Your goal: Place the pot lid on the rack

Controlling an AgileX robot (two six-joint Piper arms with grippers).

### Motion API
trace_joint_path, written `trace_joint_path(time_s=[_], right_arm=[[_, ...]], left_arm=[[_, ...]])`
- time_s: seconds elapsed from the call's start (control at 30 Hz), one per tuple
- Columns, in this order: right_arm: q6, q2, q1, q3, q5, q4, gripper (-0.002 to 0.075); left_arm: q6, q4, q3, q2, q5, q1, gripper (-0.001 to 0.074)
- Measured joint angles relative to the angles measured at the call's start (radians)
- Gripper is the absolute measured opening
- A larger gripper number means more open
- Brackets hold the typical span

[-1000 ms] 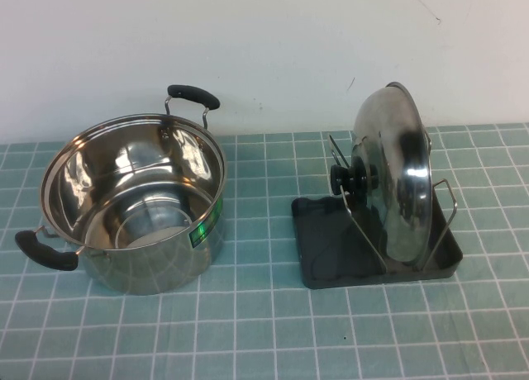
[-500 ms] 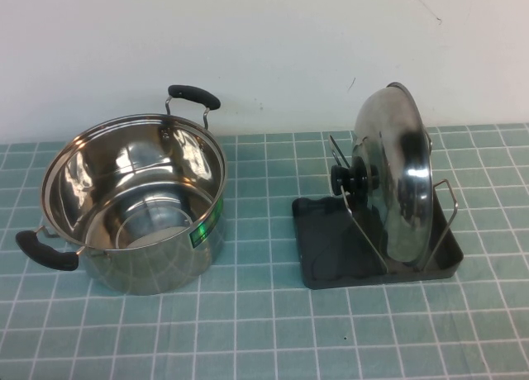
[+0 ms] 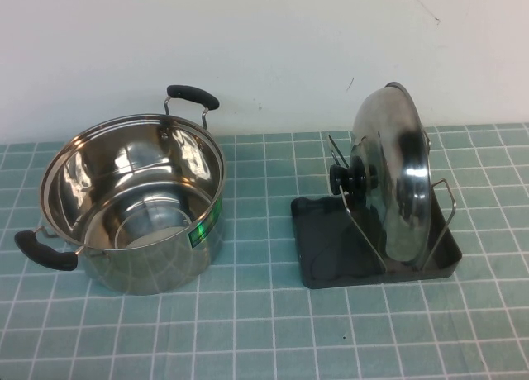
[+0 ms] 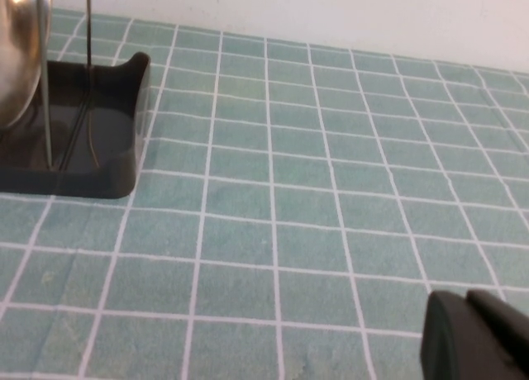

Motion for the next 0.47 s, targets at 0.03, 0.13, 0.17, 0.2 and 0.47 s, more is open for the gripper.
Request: trace_joint_path(time_s=[0.03, 0.13, 0.17, 0.2, 0.47], right_arm=[[0.000, 0.000, 0.000, -0.002, 0.000, 0.000, -0.0001], [0.000, 0.000, -0.001, -0.002, 0.002, 0.000, -0.0001], [0.000, 0.000, -0.001, -0.002, 0.002, 0.000, -0.0001], [0.000, 0.000, -0.002, -0.002, 0.004, 0.000, -0.0001], [-0.002, 0.000, -0.053, -0.002, 0.006, 0.000, -0.0001]], left_arm=[[0.000, 0.000, 0.000, 0.000, 0.000, 0.000, -0.0002], [0.000, 0.000, 0.000, 0.000, 0.000, 0.000, -0.0002], [0.000, 0.000, 0.000, 0.000, 0.000, 0.000, -0.0002], [0.000, 0.000, 0.000, 0.000, 0.000, 0.000, -0.0002], [0.000, 0.000, 0.000, 0.000, 0.000, 0.000, -0.0002]])
